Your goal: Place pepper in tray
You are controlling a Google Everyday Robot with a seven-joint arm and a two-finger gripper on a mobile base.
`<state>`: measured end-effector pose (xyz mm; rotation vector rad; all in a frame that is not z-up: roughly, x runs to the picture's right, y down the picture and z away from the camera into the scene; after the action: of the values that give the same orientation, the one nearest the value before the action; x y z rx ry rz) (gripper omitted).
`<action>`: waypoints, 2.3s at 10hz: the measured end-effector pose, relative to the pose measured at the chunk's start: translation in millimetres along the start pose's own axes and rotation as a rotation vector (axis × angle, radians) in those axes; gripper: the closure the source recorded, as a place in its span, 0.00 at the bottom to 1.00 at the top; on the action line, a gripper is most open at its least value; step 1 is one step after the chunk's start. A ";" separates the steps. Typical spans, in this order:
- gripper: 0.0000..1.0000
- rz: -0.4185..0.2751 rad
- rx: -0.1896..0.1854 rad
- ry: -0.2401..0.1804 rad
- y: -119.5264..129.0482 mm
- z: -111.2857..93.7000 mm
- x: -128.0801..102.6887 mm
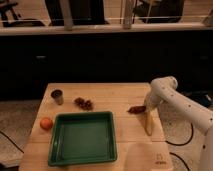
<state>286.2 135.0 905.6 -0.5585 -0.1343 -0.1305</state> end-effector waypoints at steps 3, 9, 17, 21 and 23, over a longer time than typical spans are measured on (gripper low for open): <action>0.61 -0.009 0.004 0.001 0.3 -1.9 2.9; 0.53 -0.010 0.020 0.002 1.5 -7.1 6.2; 0.46 -0.037 0.028 -0.003 3.6 -6.7 -3.1; 0.53 -0.044 0.040 -0.002 4.7 -5.7 -4.1; 0.47 -0.050 0.038 -0.002 6.0 -4.7 -5.3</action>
<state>282.4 137.9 897.7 -0.5178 -0.1526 -0.1757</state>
